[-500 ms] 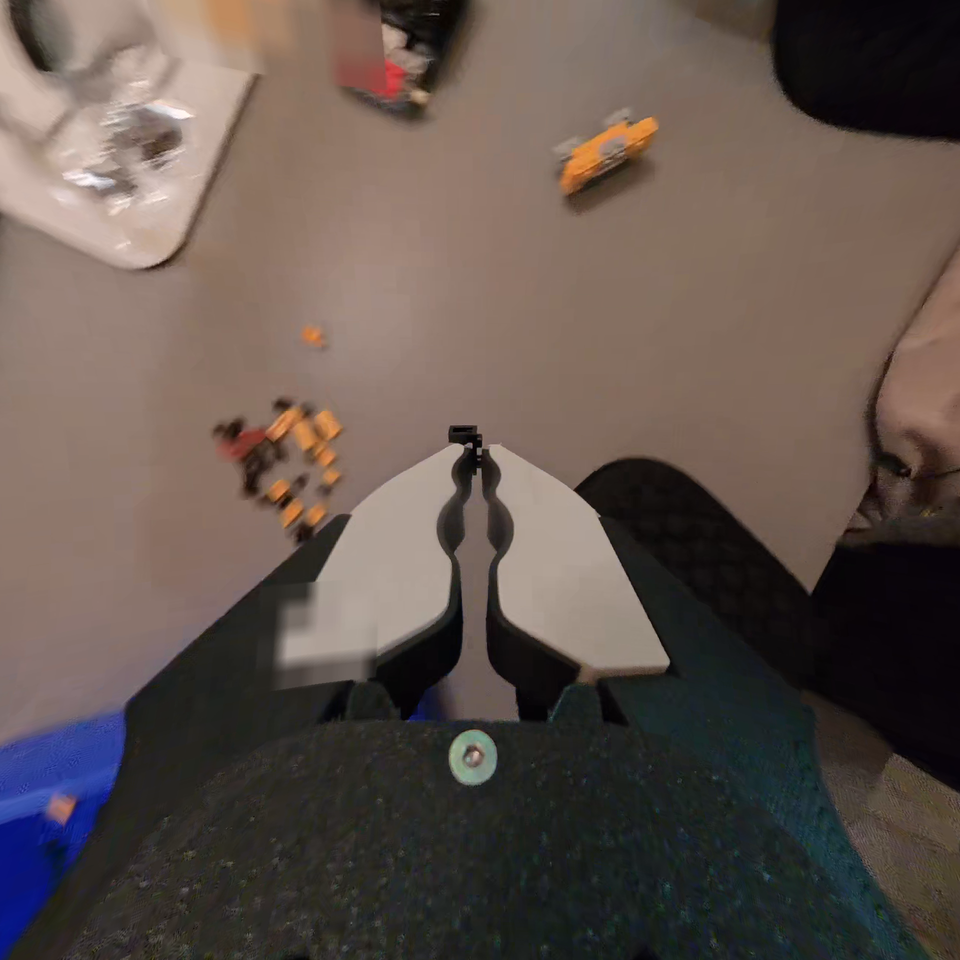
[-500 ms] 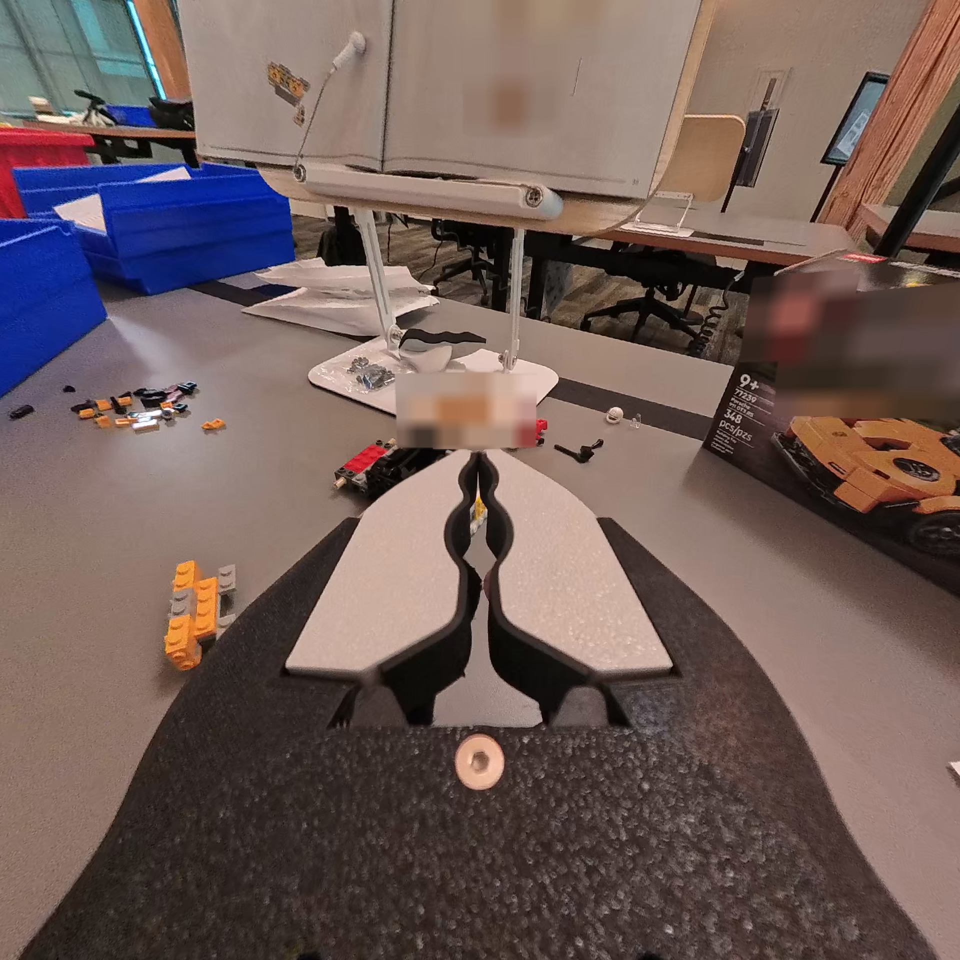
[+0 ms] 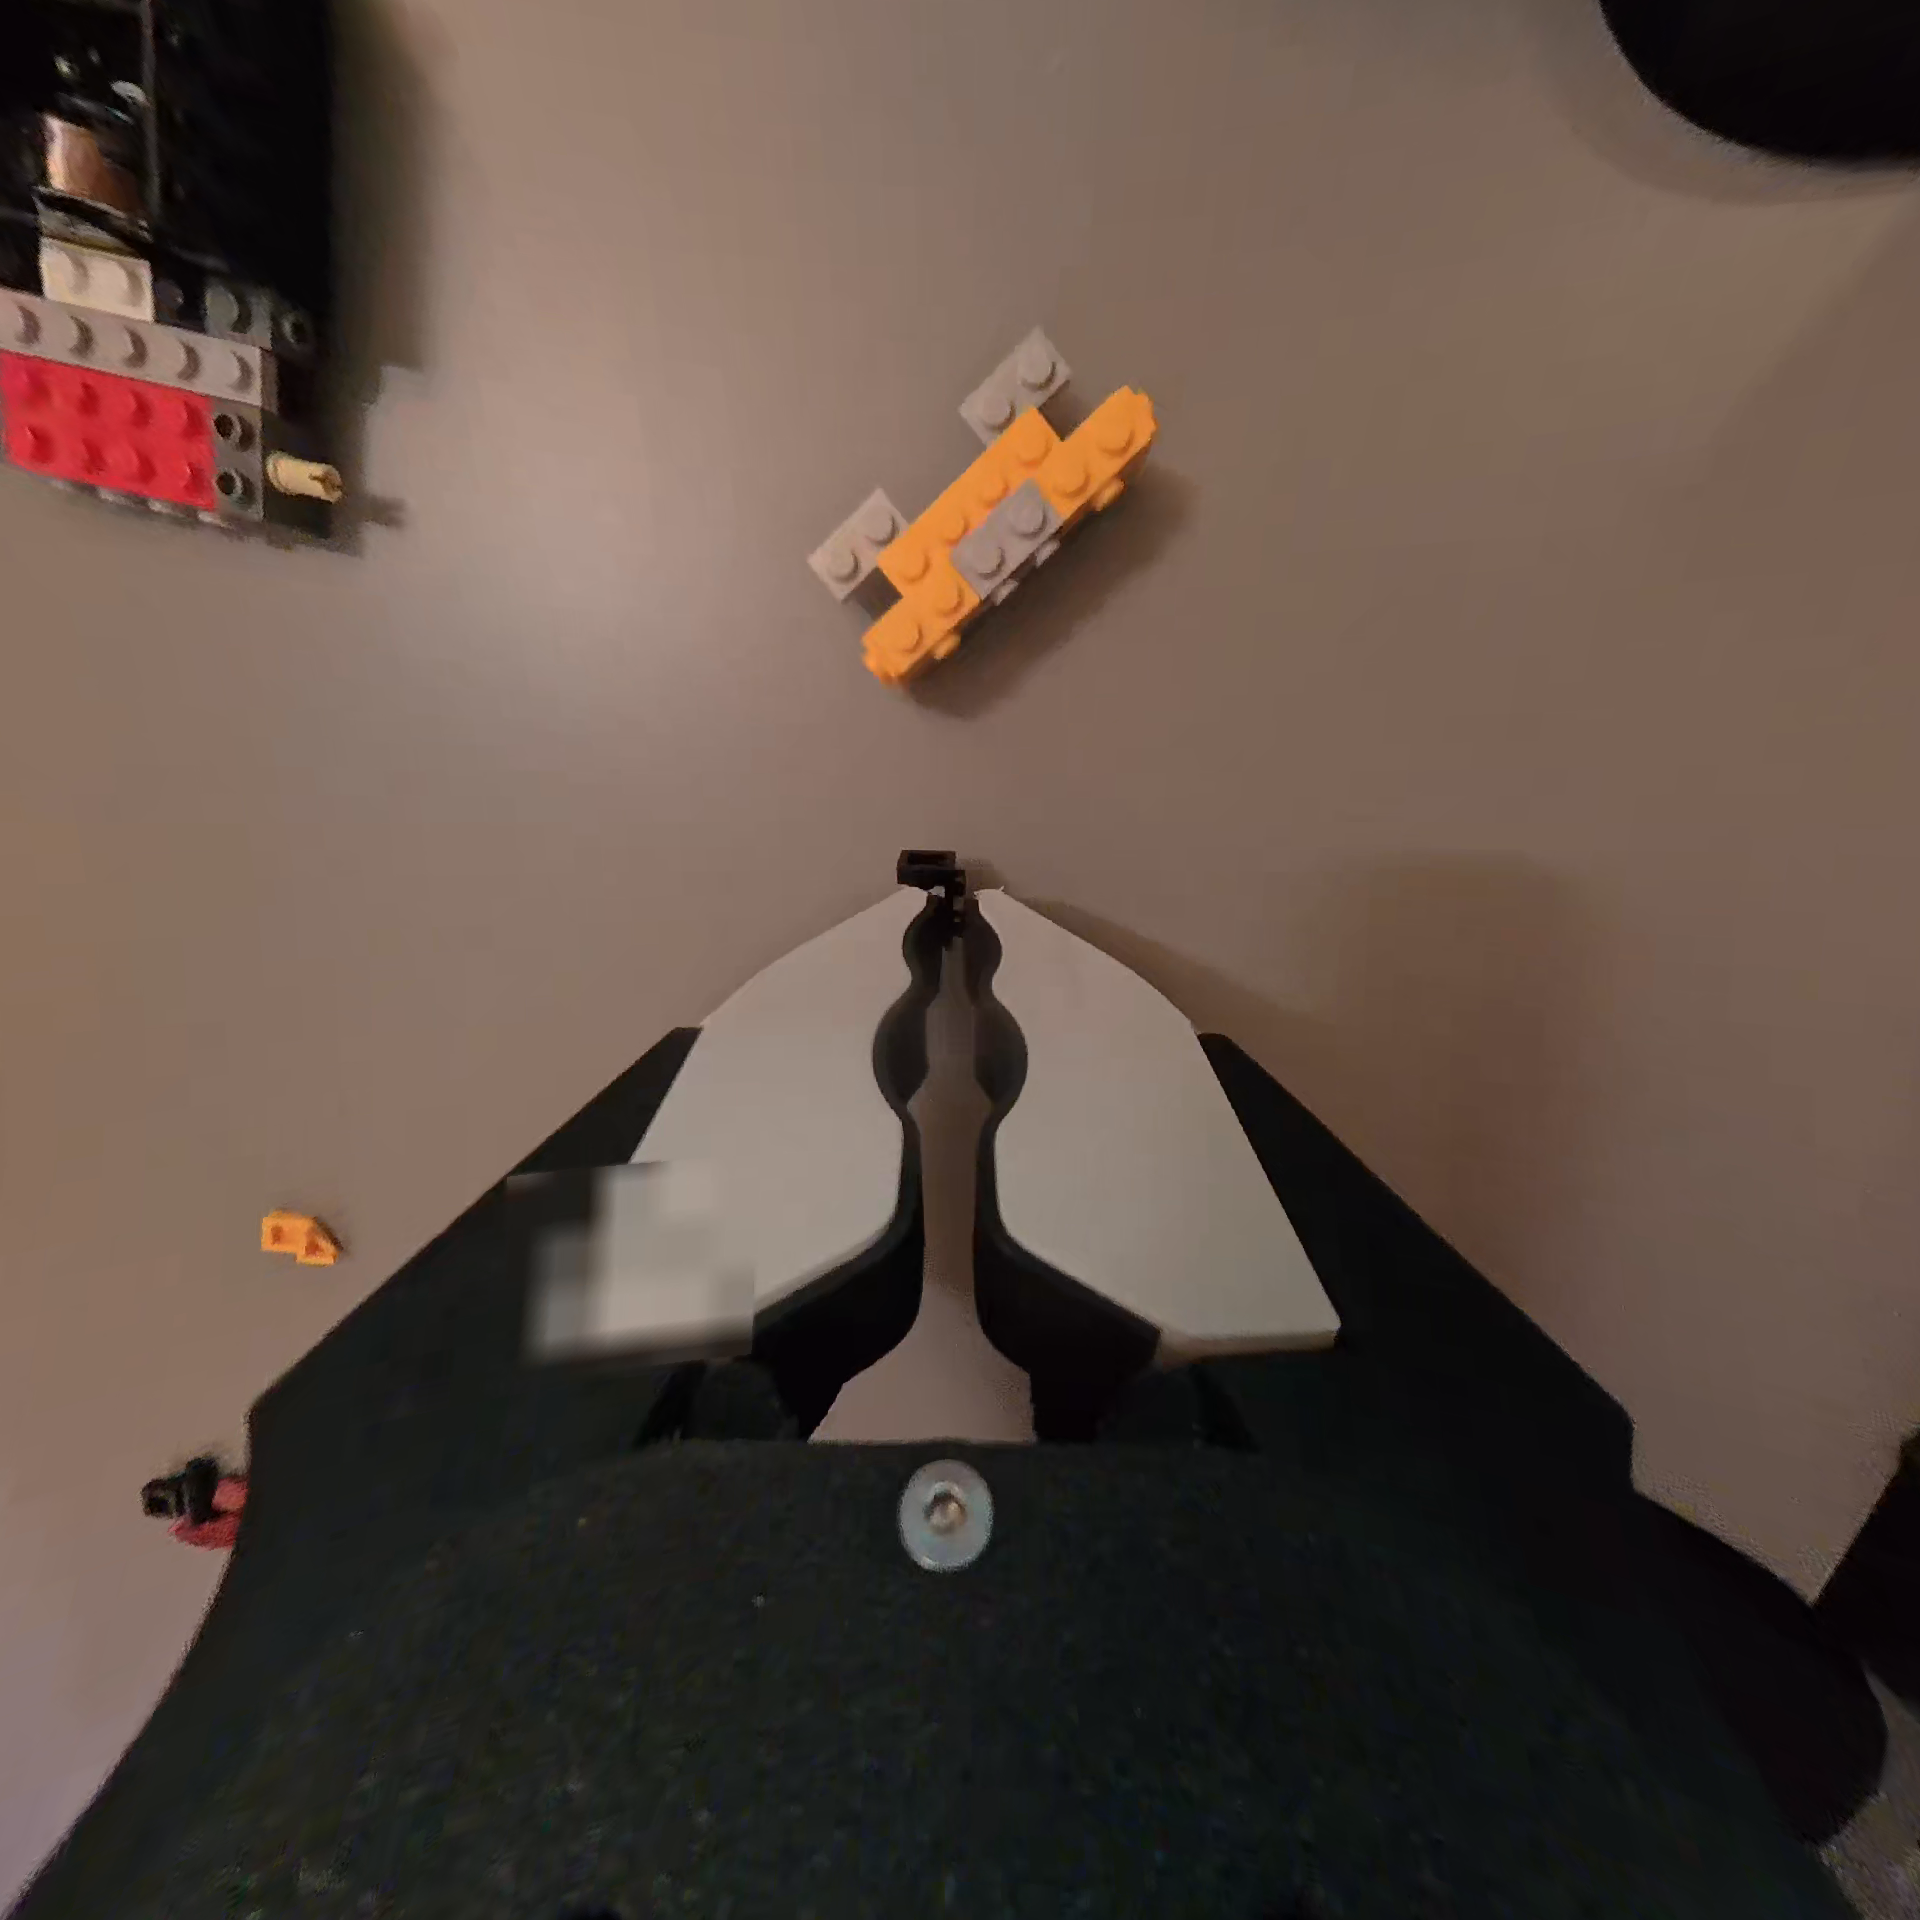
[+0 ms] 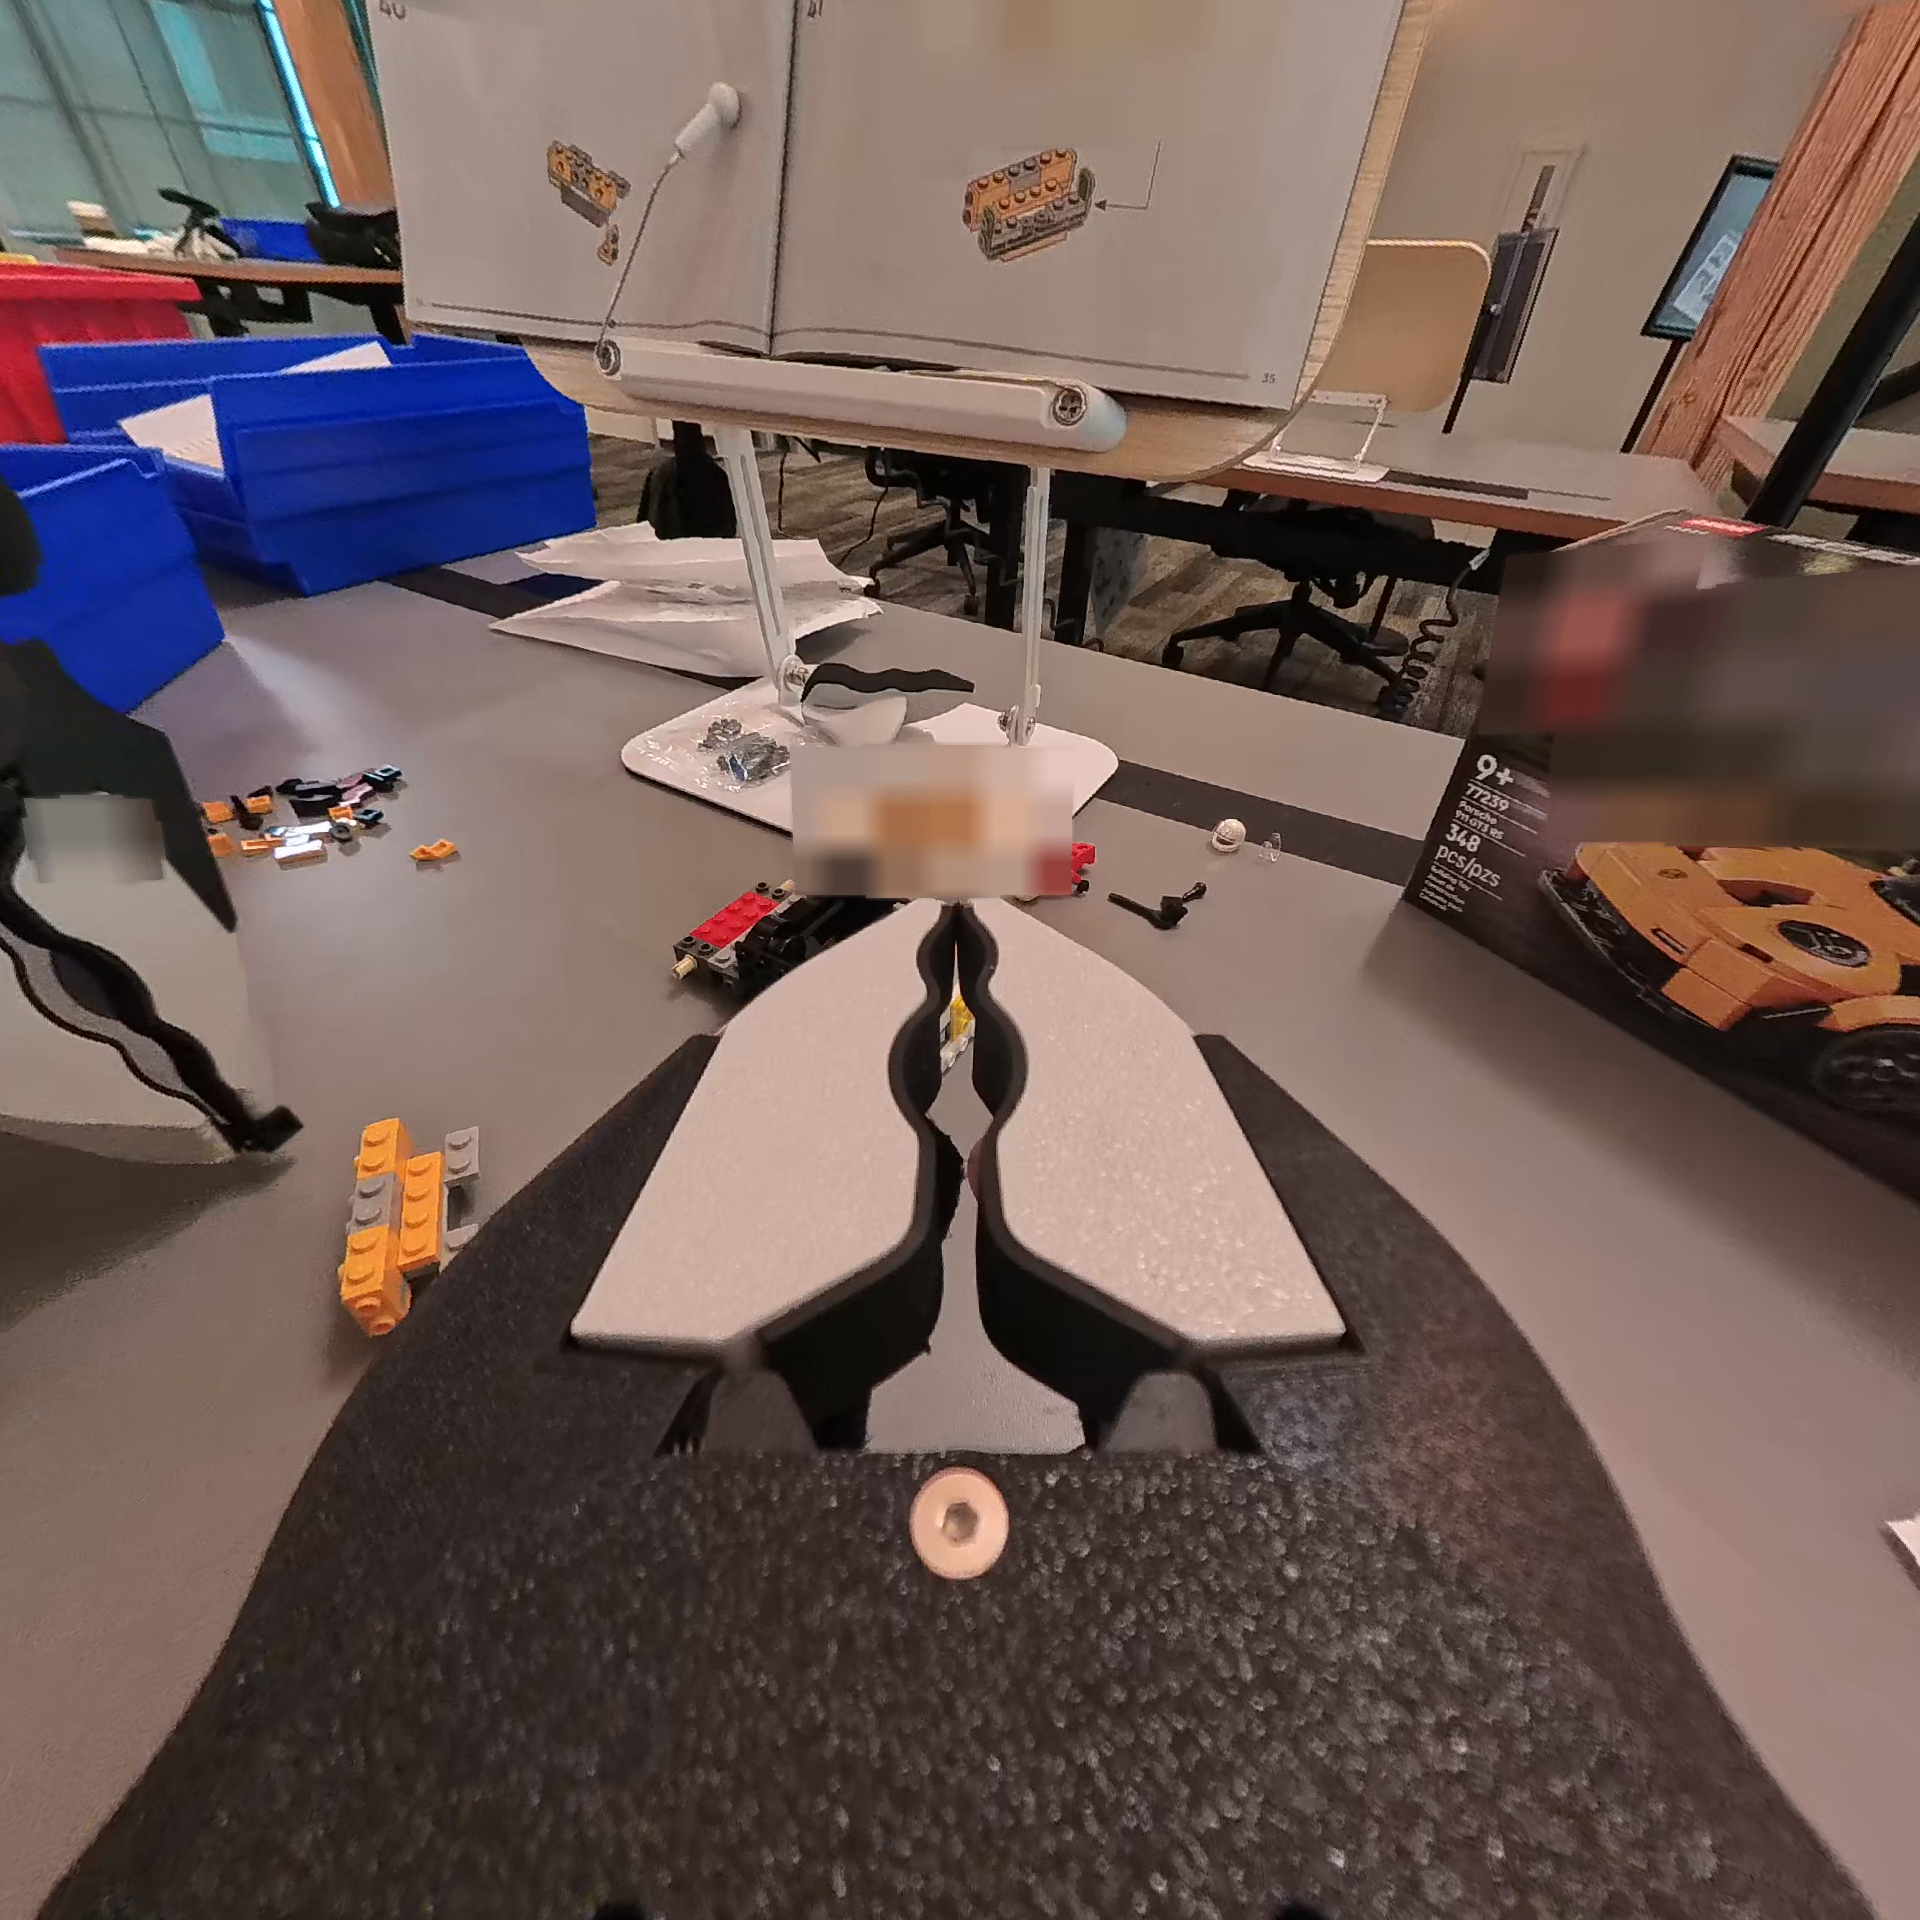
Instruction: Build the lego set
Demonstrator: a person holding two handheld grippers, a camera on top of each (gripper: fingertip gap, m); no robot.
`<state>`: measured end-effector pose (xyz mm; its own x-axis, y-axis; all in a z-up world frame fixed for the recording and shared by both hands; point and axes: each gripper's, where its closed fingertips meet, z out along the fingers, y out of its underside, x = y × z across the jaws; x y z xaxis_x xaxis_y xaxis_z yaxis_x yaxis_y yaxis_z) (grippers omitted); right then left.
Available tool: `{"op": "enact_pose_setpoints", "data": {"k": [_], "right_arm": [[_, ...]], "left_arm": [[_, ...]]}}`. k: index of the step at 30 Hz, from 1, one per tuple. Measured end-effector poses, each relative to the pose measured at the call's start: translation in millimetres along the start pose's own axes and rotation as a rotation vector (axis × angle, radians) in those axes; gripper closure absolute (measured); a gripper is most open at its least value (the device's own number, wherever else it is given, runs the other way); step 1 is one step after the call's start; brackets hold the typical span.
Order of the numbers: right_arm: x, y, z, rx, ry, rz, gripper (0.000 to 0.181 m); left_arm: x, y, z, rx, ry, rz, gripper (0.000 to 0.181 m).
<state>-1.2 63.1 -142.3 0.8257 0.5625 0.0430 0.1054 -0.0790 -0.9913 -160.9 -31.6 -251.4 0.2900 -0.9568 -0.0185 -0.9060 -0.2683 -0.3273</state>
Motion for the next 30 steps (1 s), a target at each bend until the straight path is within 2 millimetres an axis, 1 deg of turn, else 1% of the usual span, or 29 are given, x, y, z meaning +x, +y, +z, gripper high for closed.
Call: {"op": "enact_pose_setpoints", "data": {"k": [3, 5, 7, 8, 9, 10, 11, 12, 14, 16, 17, 18, 20, 22, 23, 25, 27, 28, 30], "right_arm": [[0, 1, 1, -0.005, 0.0, -0.001, 0.181], [0, 2, 1, -0.007, -0.001, 0.001, 0.181], [0, 2, 1, -0.007, -0.003, 0.003, 0.181], [0, 1, 1, -0.005, -0.004, 0.003, 0.181], [-1, 1, 0, -0.002, -0.005, 0.005, 0.181], [-1, 0, 0, 0.001, -0.006, 0.006, 0.181], [-1, -1, 0, 0.003, -0.007, 0.008, 0.181], [-1, -1, 0, 0.002, -0.009, 0.01, 0.181], [-2, 0, 0, 0.001, -0.014, 0.013, 0.181], [-3, 0, 0, -0.001, -0.016, 0.011, 0.181], [-3, 0, 1, -0.002, -0.016, 0.01, 0.181], [-3, 0, 1, -0.002, -0.016, 0.01, 0.181], [-3, 1, 1, -0.004, -0.015, 0.01, 0.181], [-2, 2, 1, -0.008, -0.014, 0.012, 0.181], [-2, 3, 2, -0.011, -0.013, 0.011, 0.181], [-1, 4, 2, -0.016, -0.011, 0.012, 0.181], [0, 6, 3, -0.021, -0.011, 0.017, 0.181], [0, 7, 3, -0.025, -0.012, 0.021, 0.181], [0, 8, 4, -0.031, -0.015, 0.025, 0.181]], "left_arm": [[1, -6, -3, 0.077, 0.002, -0.025, 0.16], [0, -12, -17, 0.177, 0.001, -0.075, 0.153], [-4, -12, -43, 0.29, -0.009, -0.136, 0.151], [-9, -7, -61, 0.338, -0.029, -0.166, 0.152], [-16, 1, -80, 0.374, -0.067, -0.198, 0.153], [-27, 14, -102, 0.399, -0.125, -0.234, 0.155], [-41, 32, -125, 0.409, -0.192, -0.279, 0.158], [-55, 54, -147, 0.402, -0.259, -0.33, 0.16], [-84, 112, -187, 0.322, -0.396, -0.438, 0.161], [-110, 175, -216, 0.209, -0.479, -0.565, 0.161], [-122, 206, -226, 0.156, -0.51, -0.631, 0.163], [-131, 235, -231, 0.104, -0.512, -0.695, 0.165], [-144, 286, -232, 0.008, -0.493, -0.804, 0.165], [-150, 328, -221, -0.086, -0.445, -0.881, 0.166], [-149, 344, -213, -0.128, -0.405, -0.908, 0.166], [-144, 370, -200, -0.224, -0.351, -0.93, 0.166], [-134, 389, -188, -0.325, -0.289, -0.921, 0.165], [-128, 394, -183, -0.366, -0.249, -0.897, 0.164], [-111, 397, -175, -0.439, -0.15, -0.832, 0.163]]}}
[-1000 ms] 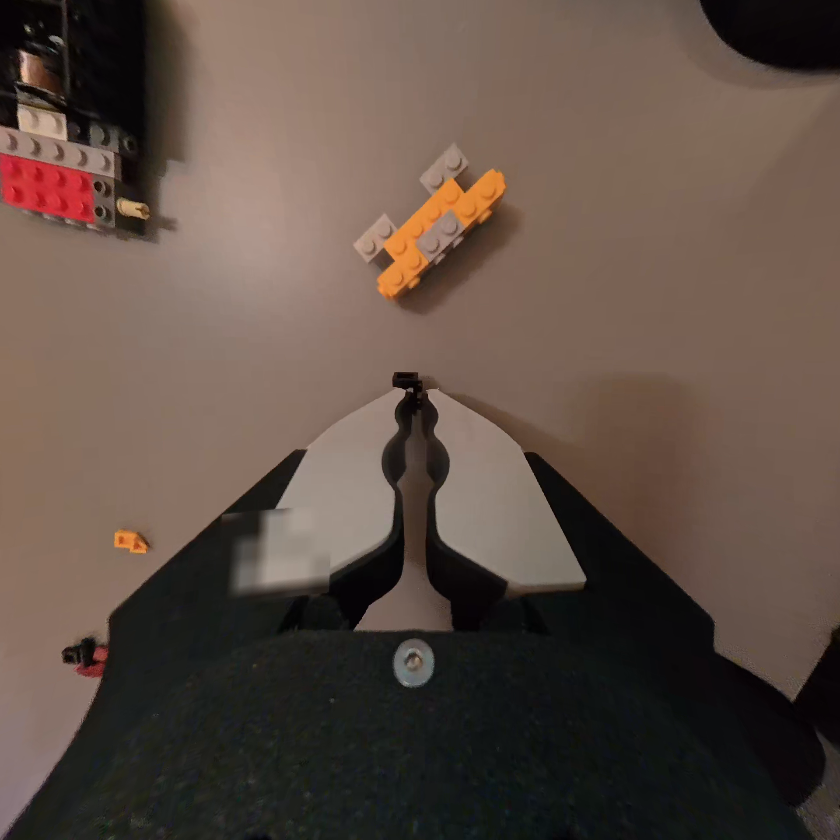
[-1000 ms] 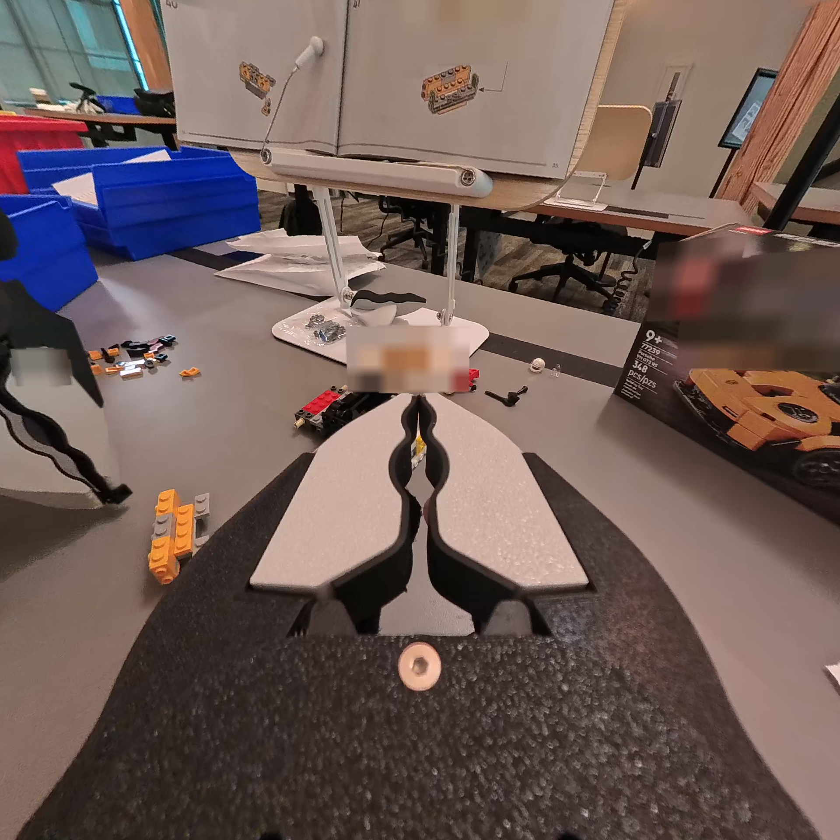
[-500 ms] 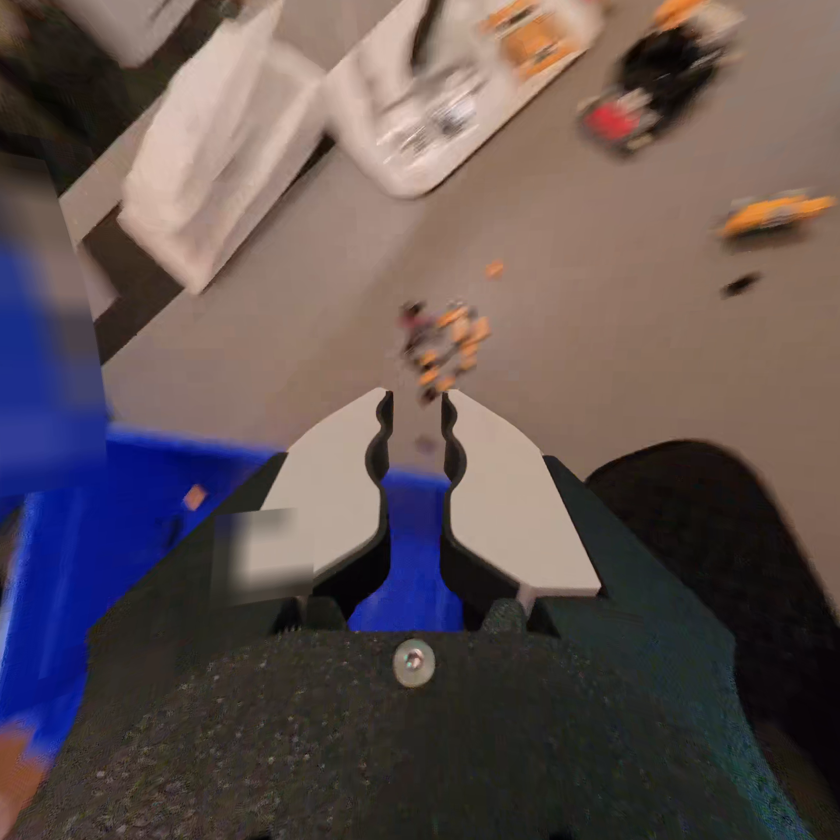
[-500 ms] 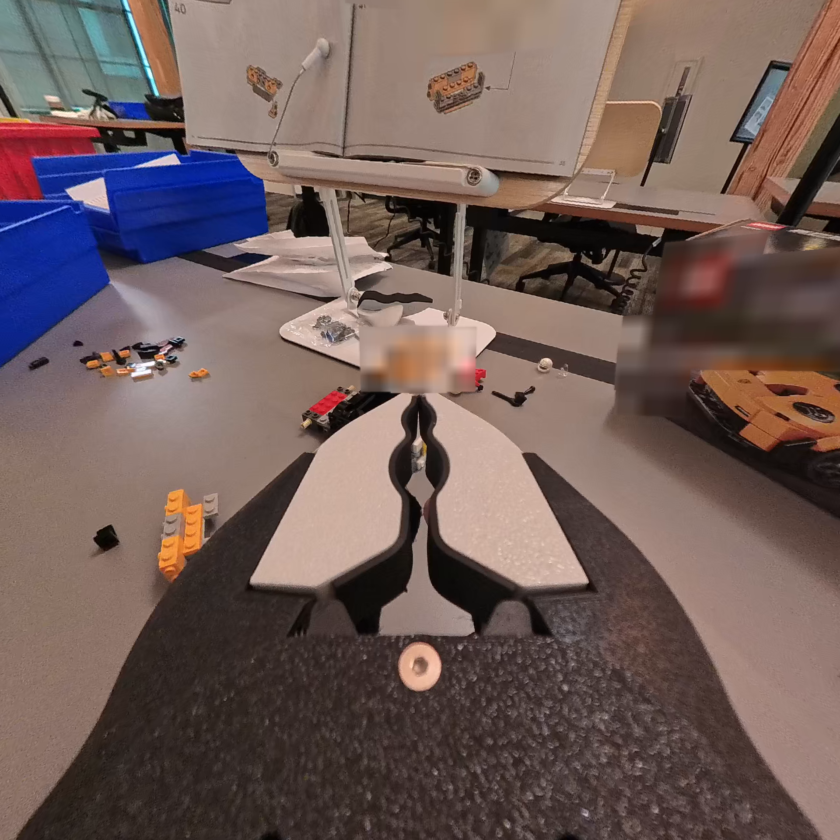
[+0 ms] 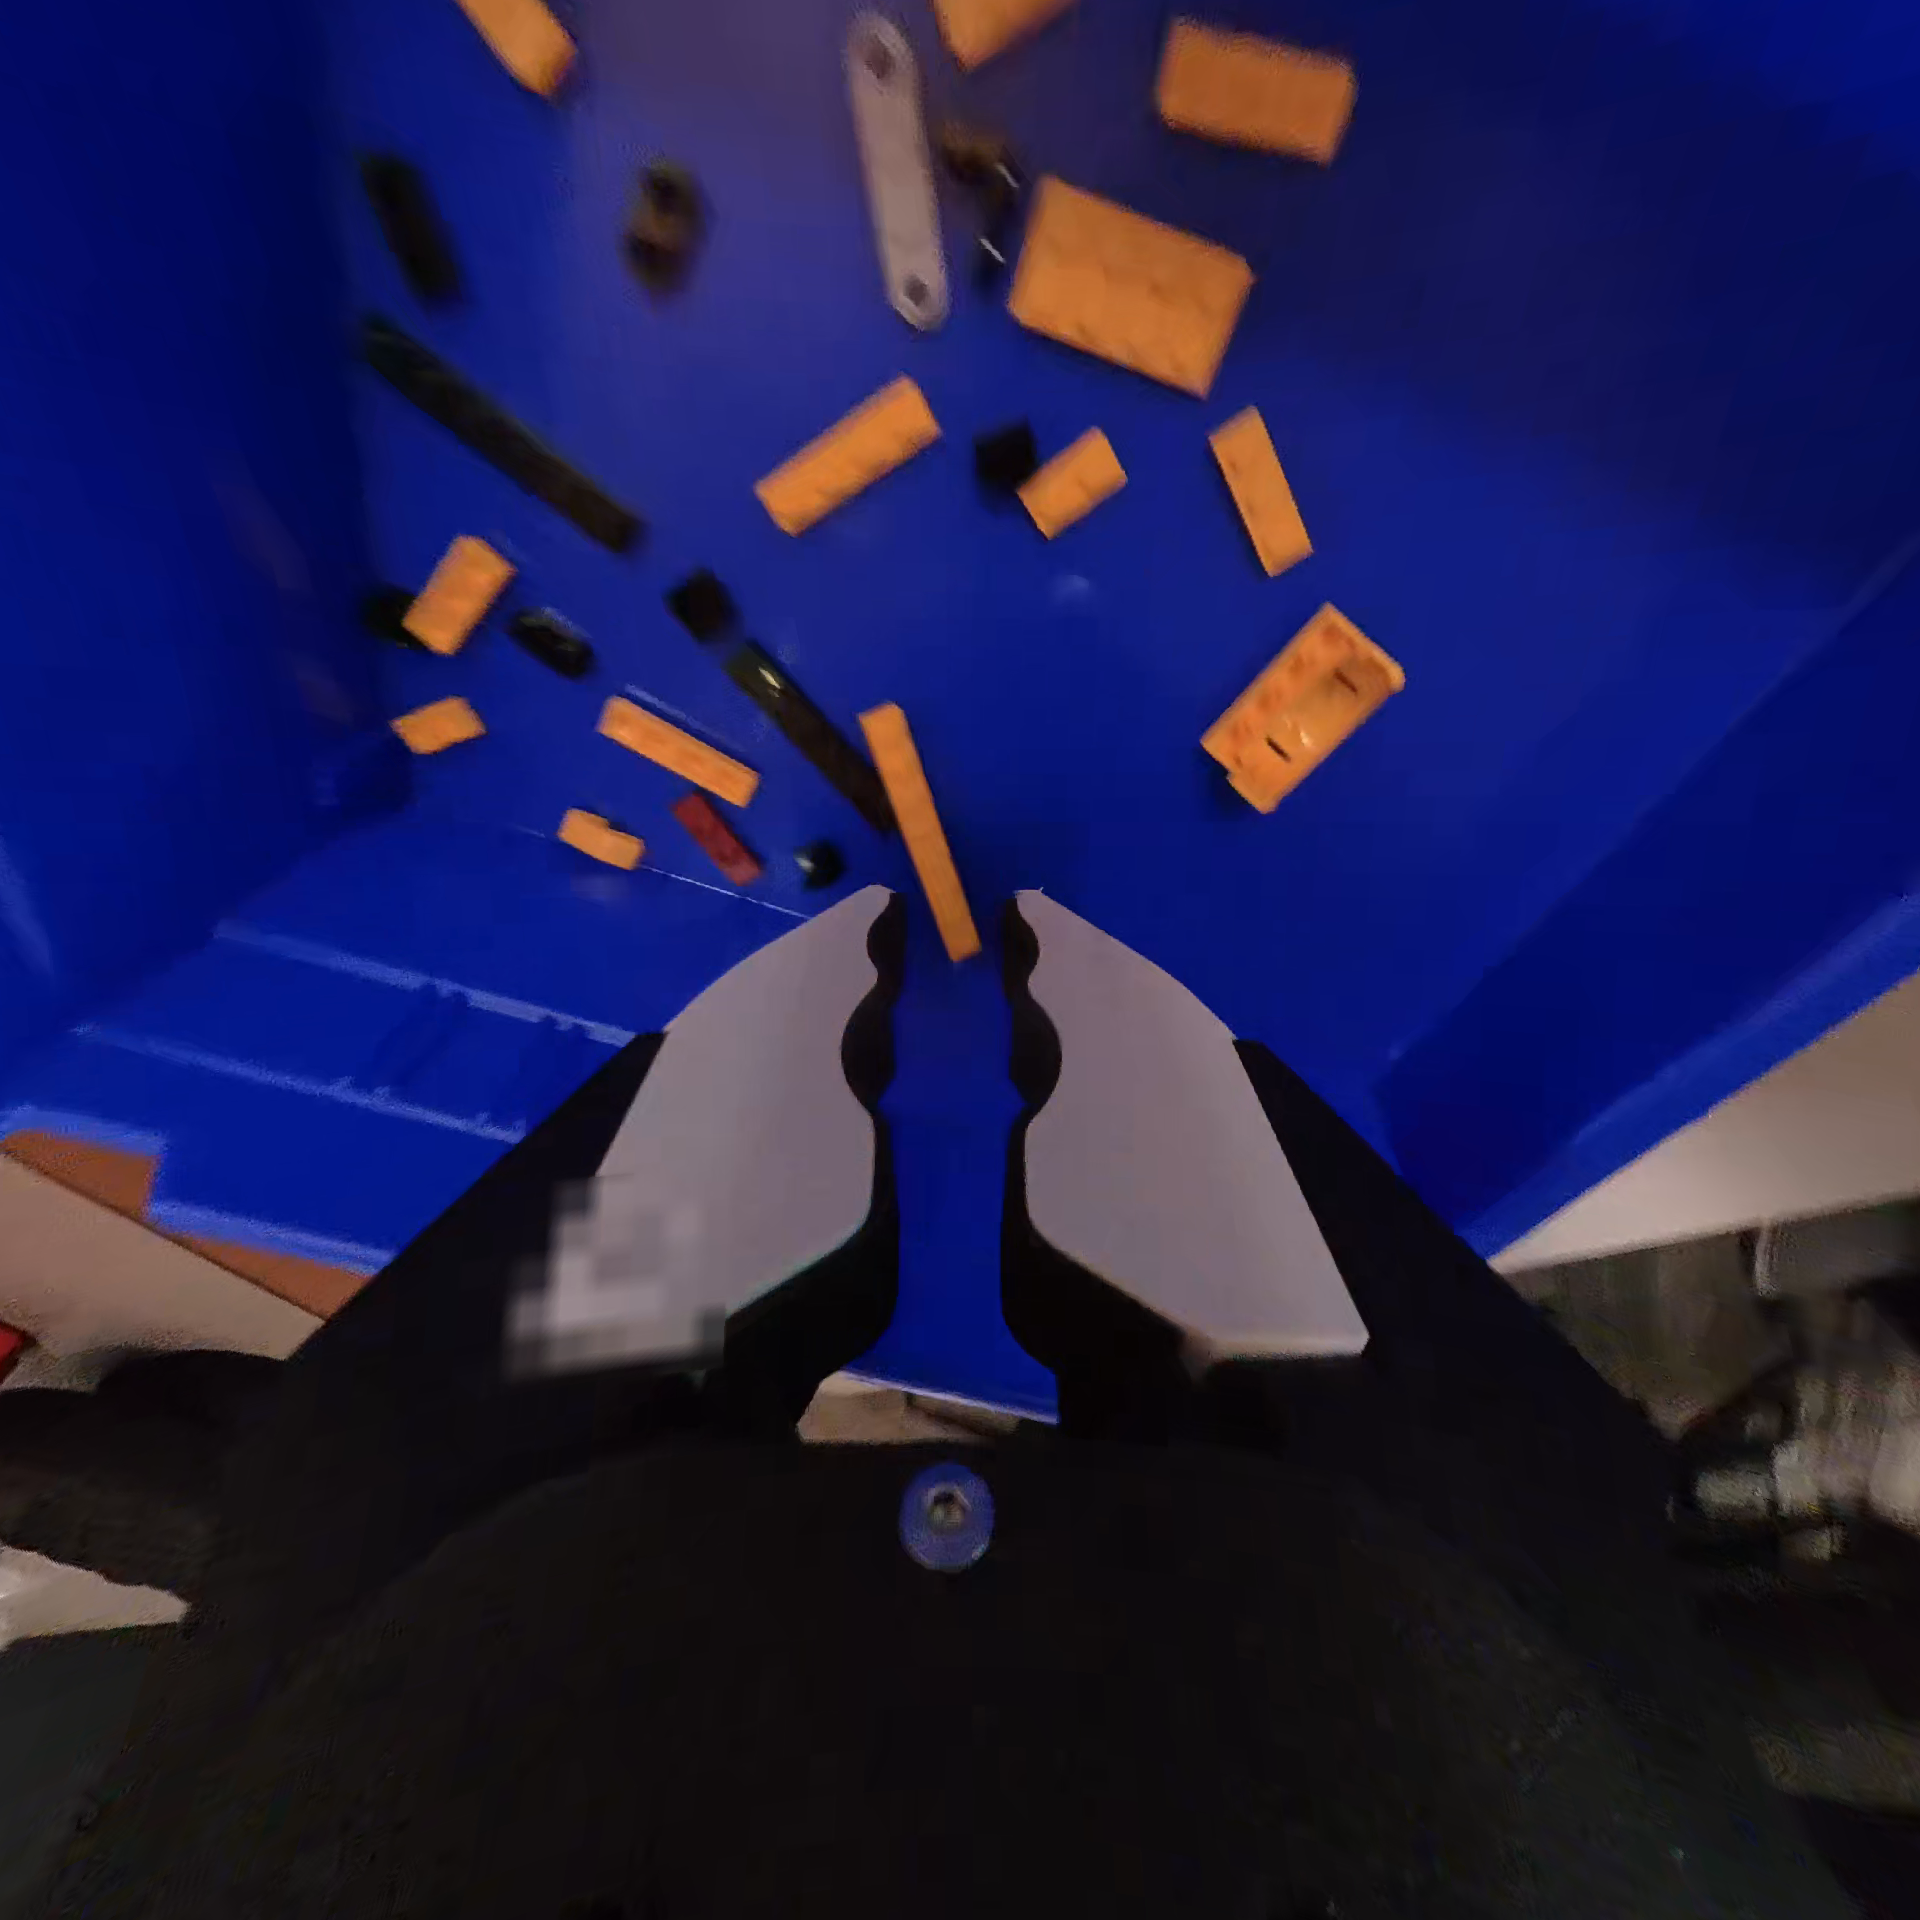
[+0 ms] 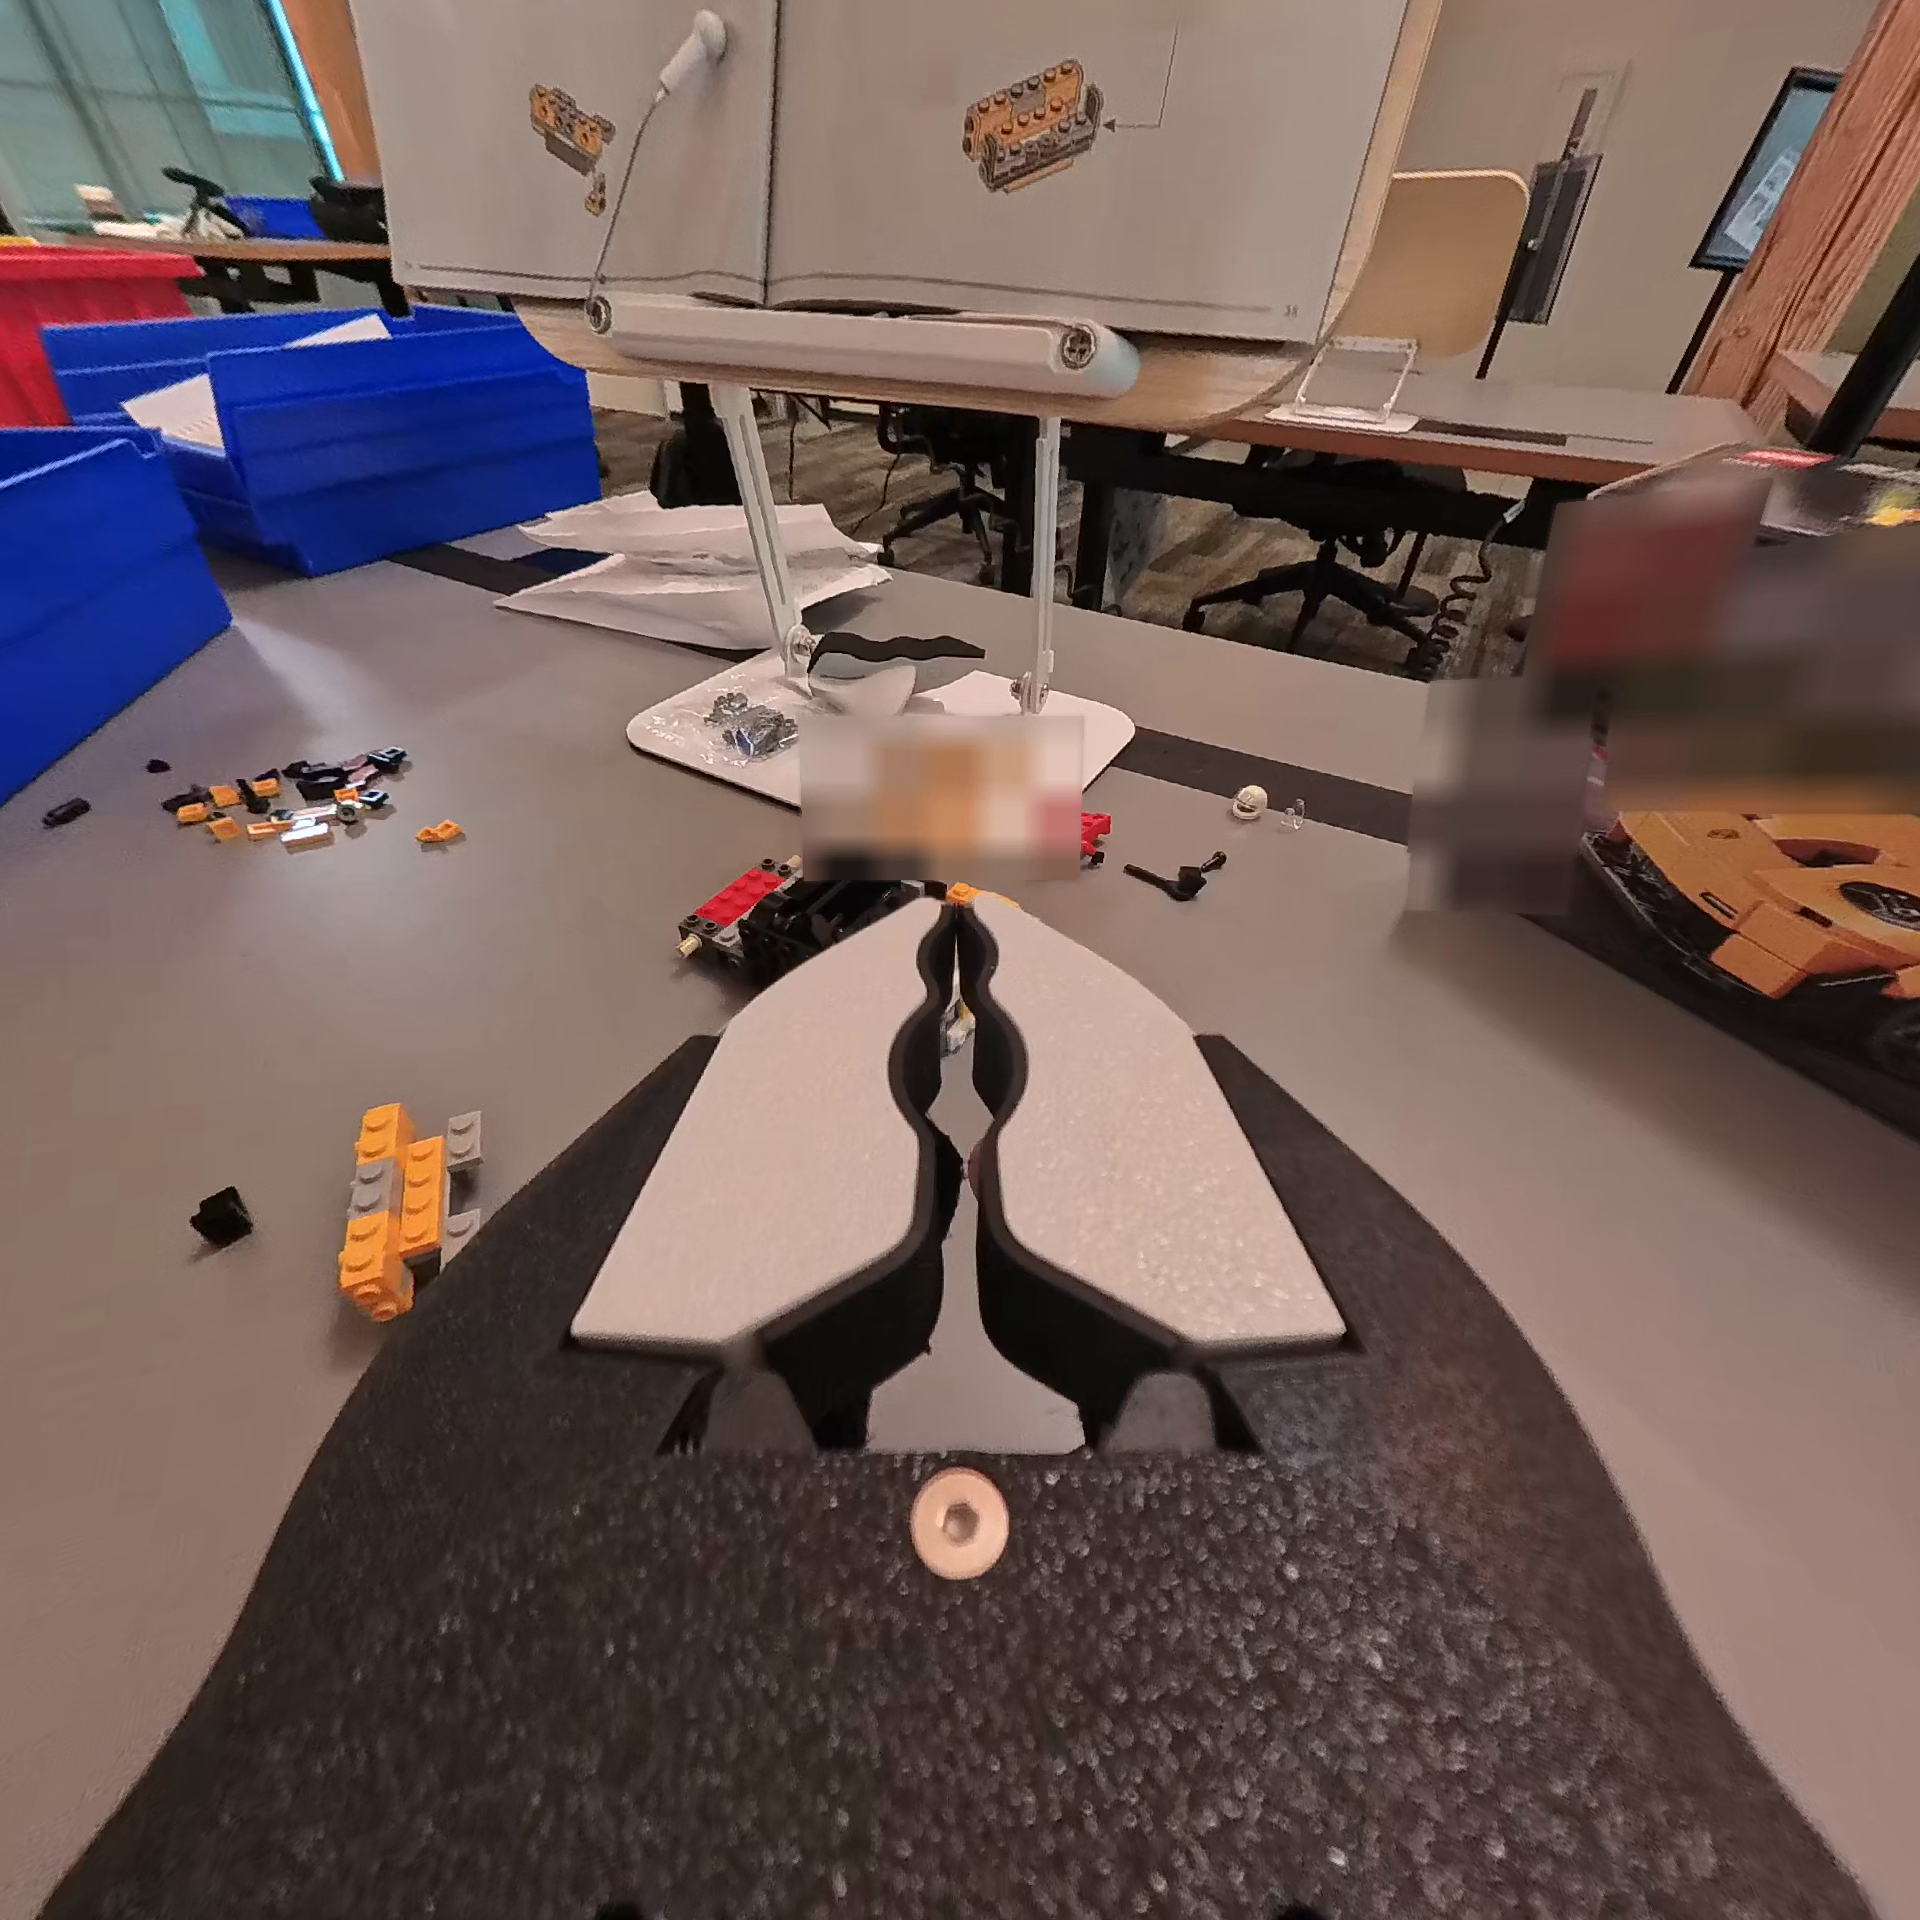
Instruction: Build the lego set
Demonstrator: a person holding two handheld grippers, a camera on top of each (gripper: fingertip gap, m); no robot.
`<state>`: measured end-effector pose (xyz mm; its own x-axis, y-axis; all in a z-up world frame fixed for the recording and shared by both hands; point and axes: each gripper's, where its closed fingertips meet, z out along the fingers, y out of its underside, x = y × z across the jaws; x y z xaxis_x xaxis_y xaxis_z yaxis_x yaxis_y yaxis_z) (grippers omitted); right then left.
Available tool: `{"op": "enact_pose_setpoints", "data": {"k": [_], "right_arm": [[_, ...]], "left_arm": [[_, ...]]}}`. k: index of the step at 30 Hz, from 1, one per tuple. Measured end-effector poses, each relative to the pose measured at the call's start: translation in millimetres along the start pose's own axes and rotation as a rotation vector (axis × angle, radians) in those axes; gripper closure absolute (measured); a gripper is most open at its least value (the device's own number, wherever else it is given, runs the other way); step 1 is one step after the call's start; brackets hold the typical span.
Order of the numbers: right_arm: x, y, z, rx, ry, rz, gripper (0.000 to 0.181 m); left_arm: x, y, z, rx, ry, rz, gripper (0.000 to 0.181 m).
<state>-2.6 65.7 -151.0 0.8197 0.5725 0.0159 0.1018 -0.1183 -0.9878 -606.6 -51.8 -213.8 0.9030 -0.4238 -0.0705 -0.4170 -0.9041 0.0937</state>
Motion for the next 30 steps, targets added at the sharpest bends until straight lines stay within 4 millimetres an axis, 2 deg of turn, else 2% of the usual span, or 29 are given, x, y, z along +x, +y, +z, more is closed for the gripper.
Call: {"op": "enact_pose_setpoints", "data": {"k": [3, 8, 16, 25, 30], "right_arm": [[0, 0, 0, -0.001, 0.0, 0.0, 0.181], [0, 1, 0, -0.003, -0.003, 0.002, 0.181], [0, 1, 0, -0.002, -0.003, 0.002, 0.181], [0, 0, 0, -0.001, -0.003, 0.004, 0.181], [0, 0, 0, 0.002, -0.002, 0.002, 0.181]], "left_arm": [[12, 15, 7, -0.122, 0.001, 0.117, 0.16], [25, 18, 16, -0.186, 0.033, 0.174, 0.16], [26, 41, 39, -0.413, -0.019, 0.312, 0.158], [16, 37, 41, -0.406, -0.094, 0.316, 0.171], [15, 38, 38, -0.389, -0.131, 0.319, 0.167]]}}
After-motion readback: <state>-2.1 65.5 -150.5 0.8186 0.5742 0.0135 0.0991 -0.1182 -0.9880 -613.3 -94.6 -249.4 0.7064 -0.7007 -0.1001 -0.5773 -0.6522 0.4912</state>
